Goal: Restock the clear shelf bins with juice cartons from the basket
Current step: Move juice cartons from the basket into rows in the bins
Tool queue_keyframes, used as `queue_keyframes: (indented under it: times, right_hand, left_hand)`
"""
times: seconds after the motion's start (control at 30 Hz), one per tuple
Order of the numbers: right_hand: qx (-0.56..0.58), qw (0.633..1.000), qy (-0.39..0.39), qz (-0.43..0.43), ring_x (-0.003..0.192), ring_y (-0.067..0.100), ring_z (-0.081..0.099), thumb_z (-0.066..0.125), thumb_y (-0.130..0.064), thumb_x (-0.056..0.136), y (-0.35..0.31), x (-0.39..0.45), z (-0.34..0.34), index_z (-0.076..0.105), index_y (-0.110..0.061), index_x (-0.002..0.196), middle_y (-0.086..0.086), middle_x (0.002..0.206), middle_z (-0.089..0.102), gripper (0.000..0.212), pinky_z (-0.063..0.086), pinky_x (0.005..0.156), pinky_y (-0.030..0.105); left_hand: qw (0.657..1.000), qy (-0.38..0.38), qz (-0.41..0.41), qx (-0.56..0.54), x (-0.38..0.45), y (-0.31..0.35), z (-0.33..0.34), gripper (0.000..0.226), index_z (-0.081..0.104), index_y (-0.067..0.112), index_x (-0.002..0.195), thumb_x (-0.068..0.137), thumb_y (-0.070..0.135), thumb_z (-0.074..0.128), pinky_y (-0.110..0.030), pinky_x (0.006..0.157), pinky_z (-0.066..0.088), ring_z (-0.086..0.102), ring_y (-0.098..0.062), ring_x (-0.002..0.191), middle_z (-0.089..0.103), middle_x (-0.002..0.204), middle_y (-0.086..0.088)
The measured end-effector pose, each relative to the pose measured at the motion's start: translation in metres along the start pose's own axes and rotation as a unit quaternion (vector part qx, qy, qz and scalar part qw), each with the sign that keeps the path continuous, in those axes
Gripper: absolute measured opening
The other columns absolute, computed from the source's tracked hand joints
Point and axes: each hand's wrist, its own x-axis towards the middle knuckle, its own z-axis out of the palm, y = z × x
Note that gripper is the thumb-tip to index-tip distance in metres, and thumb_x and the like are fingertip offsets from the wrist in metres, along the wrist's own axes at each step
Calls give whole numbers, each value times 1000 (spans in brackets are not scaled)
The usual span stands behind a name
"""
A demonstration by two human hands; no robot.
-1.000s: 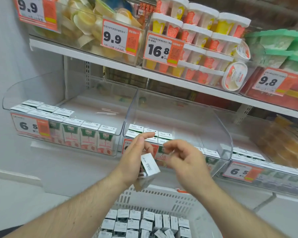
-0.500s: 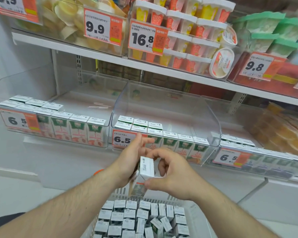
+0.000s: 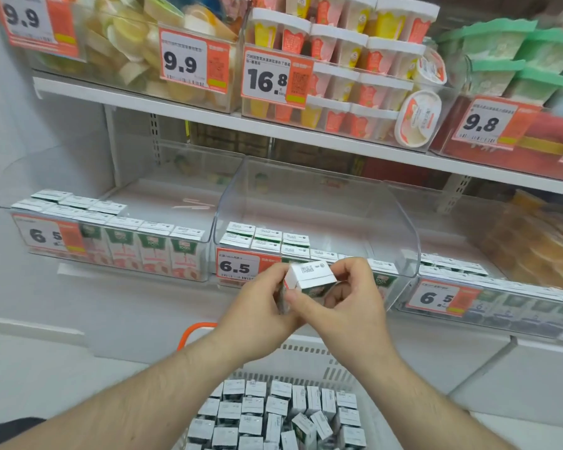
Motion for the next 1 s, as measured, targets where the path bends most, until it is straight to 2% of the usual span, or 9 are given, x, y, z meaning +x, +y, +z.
queue_keyframes:
  times: [0.2, 0.33, 0.43, 0.6, 0.67, 0.77, 0.83, 0.93, 1.0]
  right_hand:
    - [33, 998, -39, -25, 83, 15, 54, 74, -31, 64, -1, -8, -4, 51, -41, 107, -6, 103, 58, 49, 47, 70, 23]
    - [30, 997, -50, -43, 93, 11, 58, 69, -31, 64, -7, -10, -5, 51, -48, 113, -13, 111, 56, 54, 45, 76, 16]
    - [14, 997, -56, -43, 97, 6, 59, 68, -34, 67, -4, -10, -3, 52, -52, 116, -20, 114, 57, 55, 46, 82, 21]
    - [-9, 998, -55, -28, 112, 8, 61, 69, -56, 68, 7, -11, 3, 47, -71, 117, -24, 125, 59, 55, 51, 95, 37]
    - [-32, 998, -52, -24, 118, 3, 58, 68, -58, 70, 9, -11, 3, 45, -73, 115, -26, 128, 59, 52, 50, 96, 32]
    - [-47, 997, -44, -41, 98, -4, 63, 71, -36, 85, 8, -10, 1, 54, -56, 110, -32, 105, 64, 36, 50, 80, 18]
    - [-21, 999, -16, -44, 80, -1, 64, 71, -23, 86, 2, -5, 0, 63, -40, 102, -23, 92, 68, 24, 50, 69, 18]
    - [8, 997, 61, -39, 68, 2, 61, 69, -18, 84, -12, 14, -5, 65, -28, 94, -13, 81, 69, 15, 51, 62, 23]
    - [-39, 993, 107, -43, 62, -2, 59, 66, -20, 85, -22, 35, -14, 63, -31, 96, -14, 78, 68, 17, 47, 55, 18]
  left_hand:
    - [999, 2, -25, -44, -13, 20, -15, 45, 62, 24, 122, 84, 4, 74, -25, 81, 55, 69, -5, 97, 73, 104, 14]
    - [997, 26, -26, -60, -18, 21, -18, 48, 62, 22, 124, 84, -4, 70, -28, 87, 56, 68, -5, 99, 73, 106, 13]
    - [997, 26, -27, -71, -18, 18, -17, 49, 62, 25, 123, 86, -6, 68, -20, 89, 53, 67, -2, 103, 73, 108, 15]
    - [999, 22, -23, -44, -12, 3, -11, 52, 62, 32, 125, 84, 2, 73, -22, 86, 52, 65, -3, 104, 71, 109, 15]
    - [999, 30, 0, -22, -10, 0, -8, 51, 64, 40, 116, 81, 6, 77, -17, 86, 50, 64, 3, 102, 69, 106, 22]
    - [999, 36, 28, -11, -4, 2, -4, 50, 62, 49, 106, 79, 12, 80, -19, 86, 52, 64, 4, 99, 69, 104, 24]
    - [998, 47, 43, 11, -1, 5, -6, 53, 58, 52, 110, 77, 18, 82, -22, 93, 49, 60, 4, 104, 67, 109, 23]
    - [978, 98, 87, 162, 8, 6, -14, 63, 47, 46, 134, 79, 38, 76, -15, 102, 32, 42, 4, 120, 50, 127, 28]
    - [943, 113, 82, 303, 17, 3, -18, 73, 31, 43, 147, 83, 50, 64, -28, 115, 14, 18, -6, 140, 32, 150, 18]
